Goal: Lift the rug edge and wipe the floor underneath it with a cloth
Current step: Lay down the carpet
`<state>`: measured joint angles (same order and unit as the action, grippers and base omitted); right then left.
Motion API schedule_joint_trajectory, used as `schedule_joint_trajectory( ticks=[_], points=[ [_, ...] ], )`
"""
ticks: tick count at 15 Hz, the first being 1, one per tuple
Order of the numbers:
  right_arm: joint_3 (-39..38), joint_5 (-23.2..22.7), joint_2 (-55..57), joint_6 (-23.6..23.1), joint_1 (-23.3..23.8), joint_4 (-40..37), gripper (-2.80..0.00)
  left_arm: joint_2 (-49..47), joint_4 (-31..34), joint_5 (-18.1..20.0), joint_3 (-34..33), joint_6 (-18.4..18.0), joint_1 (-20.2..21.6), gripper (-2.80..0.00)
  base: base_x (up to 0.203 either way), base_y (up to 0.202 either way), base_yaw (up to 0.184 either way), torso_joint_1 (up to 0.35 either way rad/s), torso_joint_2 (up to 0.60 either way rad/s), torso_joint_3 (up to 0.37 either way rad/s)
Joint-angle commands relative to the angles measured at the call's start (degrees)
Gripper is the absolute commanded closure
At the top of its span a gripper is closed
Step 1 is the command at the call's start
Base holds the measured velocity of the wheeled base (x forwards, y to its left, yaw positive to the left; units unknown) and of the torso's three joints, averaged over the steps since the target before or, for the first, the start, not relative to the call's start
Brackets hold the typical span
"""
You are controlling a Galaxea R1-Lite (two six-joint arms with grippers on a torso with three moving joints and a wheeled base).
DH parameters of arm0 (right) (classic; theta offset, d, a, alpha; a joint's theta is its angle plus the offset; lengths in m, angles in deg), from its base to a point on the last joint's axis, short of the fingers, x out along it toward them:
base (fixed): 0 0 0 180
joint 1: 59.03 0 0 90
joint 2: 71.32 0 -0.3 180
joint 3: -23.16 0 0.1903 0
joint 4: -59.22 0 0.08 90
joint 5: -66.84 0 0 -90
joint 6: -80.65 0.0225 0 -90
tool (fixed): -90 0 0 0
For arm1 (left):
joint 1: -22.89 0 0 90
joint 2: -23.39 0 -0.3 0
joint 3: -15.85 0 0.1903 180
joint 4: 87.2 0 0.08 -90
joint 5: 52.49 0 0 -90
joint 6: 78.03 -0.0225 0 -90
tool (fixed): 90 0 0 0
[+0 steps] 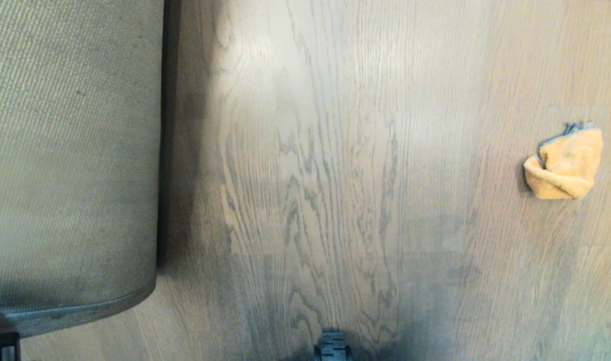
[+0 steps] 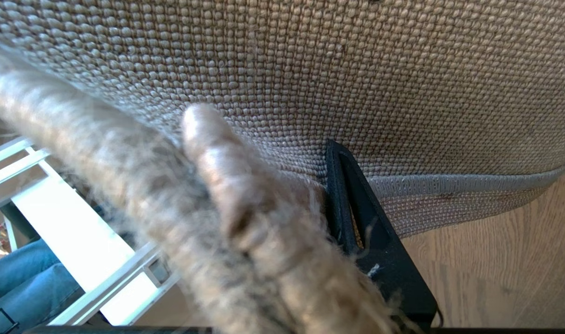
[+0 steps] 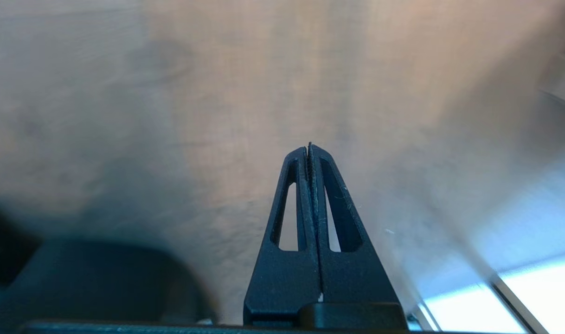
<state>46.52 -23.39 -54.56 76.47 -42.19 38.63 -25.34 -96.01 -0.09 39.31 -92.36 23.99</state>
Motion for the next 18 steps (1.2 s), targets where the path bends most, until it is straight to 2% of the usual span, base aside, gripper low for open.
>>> schedule_joint_trajectory(
  ticks=[1, 4, 5, 9, 10, 18],
  points=[
    [0.0, -0.04, 1.2, 0.02, -7.03, 0.03, 0.0, -0.05, -0.07, -0.11, -0.01, 0.0, -0.24, 0.0, 0.0, 0.0, 0.0, 0.0, 0.0, 0.0],
    [0.0, -0.05, -3.39, 0.04, -15.52, 0.03, 0.0, -0.07, -0.07, -0.2, -0.01, 0.0, -0.95, 0.0, 0.0, 0.0, 0.0, 0.0, 0.0, 0.0],
    [0.0, -0.13, -6.11, 0.05, -16.87, 0.03, 0.0, -0.05, 0.02, -0.2, -0.01, 0.09, -1.19, 0.0, 0.0, 0.0, 0.0, 0.0, 0.0, 0.0],
    [0.0, 0.05, -16.64, 2.34, -16.87, 0.1, 0.0, 0.03, 0.54, -0.11, -0.01, 0.26, -1.36, 0.0, 0.0, 0.0, 0.0, 0.0, 0.0, 0.0],
    [0.0, 0.14, -16.67, 3.83, -16.85, 0.21, 0.0, 0.03, 0.73, -0.11, -0.01, 0.35, -1.45, 0.0, 0.0, 0.0, 0.0, 0.0, 0.0, 0.0],
    [0.0, 0.14, -16.67, 3.83, -16.85, 0.21, 0.0, 0.39, 0.54, 0.07, -0.01, 0.96, -2.37, 0.0, 0.0, 0.0, 0.0, 0.0, 0.0, 0.0]
  ],
)
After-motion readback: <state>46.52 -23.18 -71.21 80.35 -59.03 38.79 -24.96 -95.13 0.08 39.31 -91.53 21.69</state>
